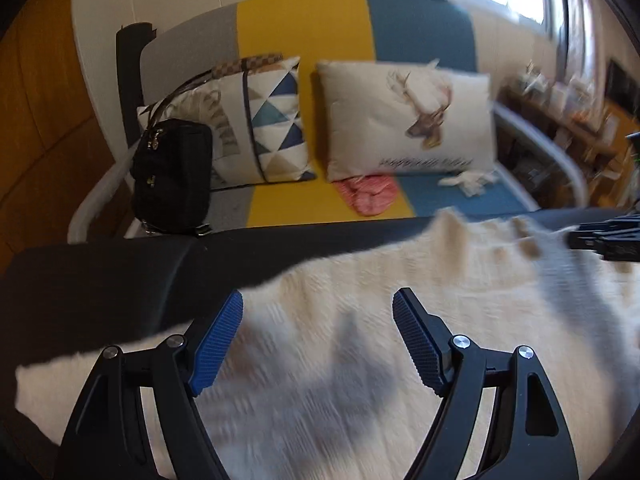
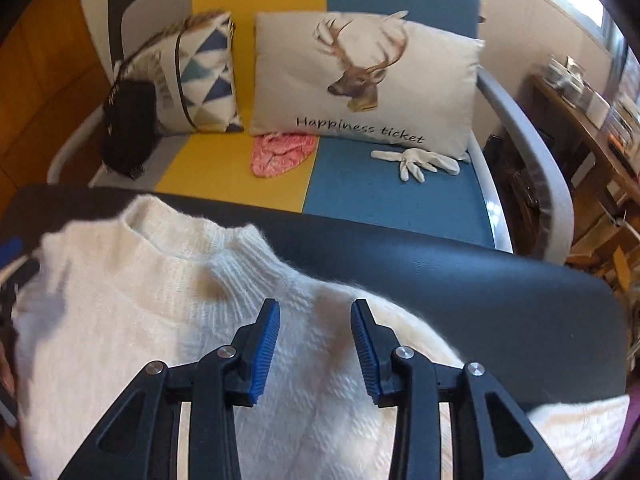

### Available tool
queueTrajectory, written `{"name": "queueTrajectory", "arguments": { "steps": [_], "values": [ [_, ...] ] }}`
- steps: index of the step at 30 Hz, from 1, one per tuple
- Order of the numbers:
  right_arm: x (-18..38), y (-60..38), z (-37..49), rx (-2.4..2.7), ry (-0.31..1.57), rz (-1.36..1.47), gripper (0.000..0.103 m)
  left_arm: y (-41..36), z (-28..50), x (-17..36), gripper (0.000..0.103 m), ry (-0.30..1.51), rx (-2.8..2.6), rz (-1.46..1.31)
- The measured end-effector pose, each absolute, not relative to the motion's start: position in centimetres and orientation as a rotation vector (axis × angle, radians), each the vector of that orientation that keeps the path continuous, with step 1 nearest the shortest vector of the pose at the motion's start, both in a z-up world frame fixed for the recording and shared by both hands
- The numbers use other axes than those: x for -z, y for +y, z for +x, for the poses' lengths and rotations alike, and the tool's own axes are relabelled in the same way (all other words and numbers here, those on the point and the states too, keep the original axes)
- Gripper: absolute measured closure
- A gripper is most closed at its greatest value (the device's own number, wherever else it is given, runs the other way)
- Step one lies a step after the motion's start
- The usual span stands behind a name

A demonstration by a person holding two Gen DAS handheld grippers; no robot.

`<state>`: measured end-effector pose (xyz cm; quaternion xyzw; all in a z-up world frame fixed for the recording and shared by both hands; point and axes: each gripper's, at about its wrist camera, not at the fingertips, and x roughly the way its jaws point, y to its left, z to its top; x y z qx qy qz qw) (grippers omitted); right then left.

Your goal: Fold clothes

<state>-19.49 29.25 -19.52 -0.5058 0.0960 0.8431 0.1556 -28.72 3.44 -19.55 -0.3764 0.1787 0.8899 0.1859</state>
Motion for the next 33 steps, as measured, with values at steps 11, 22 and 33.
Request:
{"name": "queueTrajectory", "arguments": {
  "steps": [11,22,33],
  "values": [
    [18.2,25.1,-21.9,-2.600,0.284,-1.395,0.066,4.8,-30.1,19.1,0.022,0.372,-2.453,-0.999],
    [21.0,26.5,-23.2,-2.434,0.282,-1.394,0.067,10.5,-32.7,22.6,0.018,0.553,-2.473,-1.090],
    [21.4,22.0,-21.0,-2.538,0.251,-1.437,0.066,3.2,-30.2,21.5,0.030,0.398,-2.493,-1.153]
  ]
}}
